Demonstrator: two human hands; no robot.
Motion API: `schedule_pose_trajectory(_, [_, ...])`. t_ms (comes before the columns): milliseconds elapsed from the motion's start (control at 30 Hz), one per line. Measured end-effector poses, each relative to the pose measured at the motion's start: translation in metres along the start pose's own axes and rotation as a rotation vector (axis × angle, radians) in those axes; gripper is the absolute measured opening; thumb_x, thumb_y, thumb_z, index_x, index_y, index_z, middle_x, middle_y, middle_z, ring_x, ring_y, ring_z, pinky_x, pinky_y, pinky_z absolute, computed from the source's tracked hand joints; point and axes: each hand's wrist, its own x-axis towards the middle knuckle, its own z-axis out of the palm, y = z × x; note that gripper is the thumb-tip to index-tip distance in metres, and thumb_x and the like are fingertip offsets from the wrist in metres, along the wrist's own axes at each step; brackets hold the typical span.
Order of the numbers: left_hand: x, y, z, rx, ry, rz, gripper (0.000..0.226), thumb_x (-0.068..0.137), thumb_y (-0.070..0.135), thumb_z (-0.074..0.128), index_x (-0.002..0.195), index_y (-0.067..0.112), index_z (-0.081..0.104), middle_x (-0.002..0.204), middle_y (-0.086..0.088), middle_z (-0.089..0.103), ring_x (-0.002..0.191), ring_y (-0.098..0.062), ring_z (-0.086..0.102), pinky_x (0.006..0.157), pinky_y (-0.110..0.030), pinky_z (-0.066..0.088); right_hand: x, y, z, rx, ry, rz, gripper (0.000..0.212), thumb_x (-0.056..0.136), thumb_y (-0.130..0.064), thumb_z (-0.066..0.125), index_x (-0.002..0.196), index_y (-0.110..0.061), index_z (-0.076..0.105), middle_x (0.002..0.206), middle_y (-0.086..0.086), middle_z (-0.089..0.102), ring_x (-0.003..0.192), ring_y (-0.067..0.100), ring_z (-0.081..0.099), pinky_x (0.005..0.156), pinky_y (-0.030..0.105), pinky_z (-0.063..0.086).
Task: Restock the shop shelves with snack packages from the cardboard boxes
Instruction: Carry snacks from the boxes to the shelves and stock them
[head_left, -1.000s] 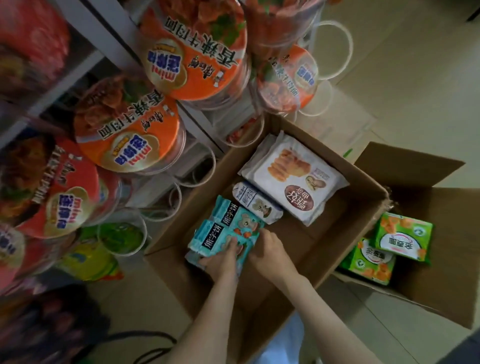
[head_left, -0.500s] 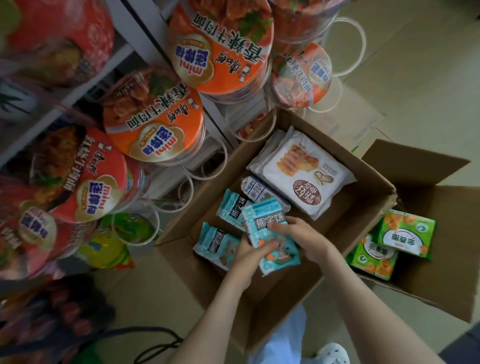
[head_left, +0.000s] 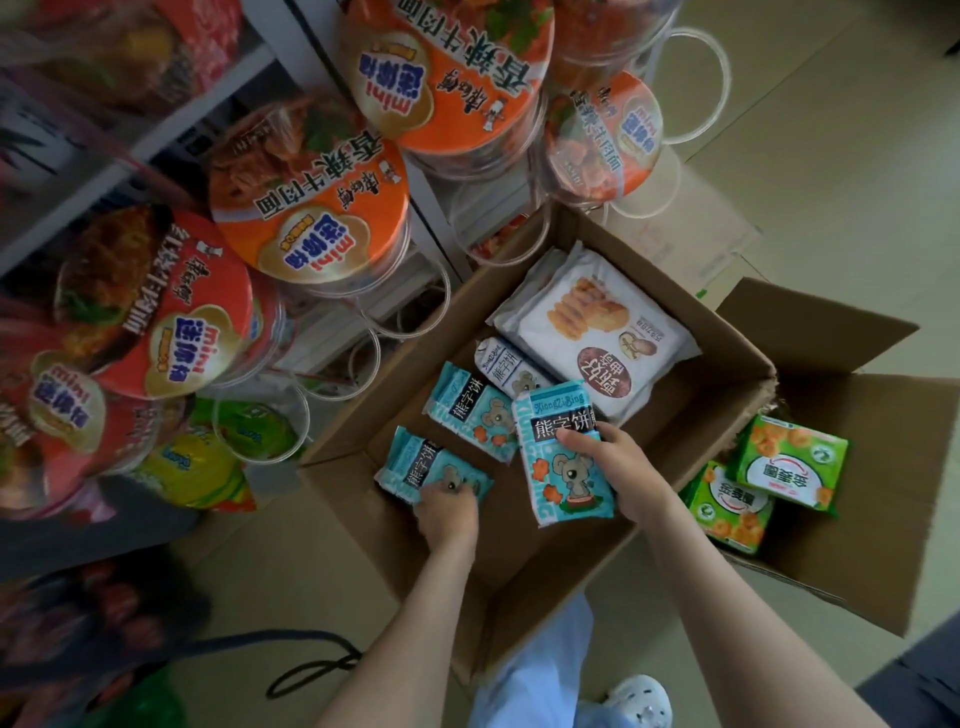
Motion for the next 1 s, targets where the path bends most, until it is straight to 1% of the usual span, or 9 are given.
schedule_pose_trajectory(100, [0.008,-0.011,-0.006,0.014,0.028,-0.212,0.059,0.089,0.025,0.065,0.136,0.002,0.037,0.138,-0.021,0.037,0.122,-0.039,0.047,0.094,-0.044,0.045,0.007,0.008,0.008,-0.002,0.039,0.002,0.037,0.082,-0.023,0.073,0.113,-0.012,0.057,0.096,0.008,0.074,0.083,0.025,0.073,0.076,0.039,0.058])
schedule_pose_trajectory(233, [0.016,-0.019,-0.005,0.040,0.053,-0.136,0.057,0.089,0.019,0.064,0.135,0.002,0.036,0.138,-0.022,0.035,0.124,-0.039,0.043,0.095,-0.045,0.044,0.016,0.016,0.019,-0.055,0.054,0.008,0.044,0.080,-0.025,0.075,0.118,-0.013,0.055,0.098,0.008,0.073,0.084,0.025,0.073,0.077,0.040,0.058])
schedule_pose_trajectory(300, [0.025,-0.017,-0.001,-0.107,0.046,-0.211,0.061,0.086,0.017,0.067,0.135,0.003,0.033,0.138,-0.022,0.037,0.123,-0.040,0.045,0.097,-0.047,0.046,0.019,0.019,0.024,-0.069,0.058,0.021,0.045,0.080,-0.025,0.075,0.118,-0.013,0.055,0.097,0.008,0.073,0.084,0.025,0.072,0.078,0.041,0.058])
schedule_pose_trajectory(400, [0.034,-0.013,-0.001,-0.409,-0.002,-0.366,0.061,0.083,0.013,0.068,0.133,0.002,0.034,0.132,-0.022,0.050,0.115,-0.039,0.055,0.092,-0.049,0.052,0.022,0.022,0.029,-0.050,0.081,0.018,0.044,0.080,-0.024,0.075,0.117,-0.012,0.055,0.096,0.009,0.073,0.083,0.025,0.072,0.072,0.037,0.058])
schedule_pose_trajectory(500, [0.045,-0.016,0.001,-0.448,-0.032,-0.317,0.048,0.088,0.014,0.066,0.128,0.002,0.044,0.122,-0.019,0.059,0.106,-0.036,0.062,0.084,-0.045,0.055,0.024,0.024,0.032,-0.057,0.084,0.017,0.044,0.080,-0.024,0.074,0.117,-0.012,0.054,0.096,0.010,0.073,0.083,0.026,0.072,0.070,0.037,0.058])
schedule_pose_trajectory(600, [0.048,-0.018,0.005,-0.476,-0.073,-0.280,0.047,0.086,0.024,0.071,0.124,0.003,0.053,0.115,-0.015,0.065,0.098,-0.030,0.066,0.070,-0.034,0.054,0.024,0.024,0.029,-0.041,0.067,0.017,0.045,0.080,-0.021,0.075,0.117,-0.008,0.054,0.095,0.013,0.073,0.082,0.029,0.072,0.068,0.038,0.058])
schedule_pose_trajectory(767, [0.045,-0.014,0.009,-0.586,-0.215,-0.302,0.031,0.087,0.020,0.070,0.114,0.007,0.060,0.105,-0.010,0.066,0.095,-0.024,0.065,0.076,-0.034,0.050,0.023,0.020,0.027,-0.045,0.083,0.002,0.047,0.079,-0.024,0.076,0.118,-0.011,0.053,0.095,0.011,0.074,0.083,0.028,0.073,0.074,0.042,0.058])
schedule_pose_trajectory(867, [0.049,-0.014,0.005,-0.671,-0.298,-0.326,0.039,0.081,0.021,0.075,0.115,0.006,0.060,0.108,-0.011,0.068,0.098,-0.024,0.065,0.082,-0.035,0.053,0.019,0.016,0.026,-0.040,0.086,-0.012,0.045,0.080,-0.024,0.075,0.117,-0.012,0.053,0.096,0.010,0.074,0.083,0.027,0.073,0.077,0.043,0.058])
schedule_pose_trajectory(1000, [0.044,-0.008,-0.001,-0.693,-0.332,-0.316,0.043,0.081,0.015,0.074,0.120,0.007,0.058,0.114,-0.012,0.066,0.097,-0.024,0.064,0.067,-0.028,0.051,0.004,0.007,0.025,-0.045,0.077,-0.030,0.043,0.081,-0.023,0.074,0.117,-0.013,0.052,0.097,0.008,0.074,0.083,0.025,0.073,0.074,0.040,0.059])
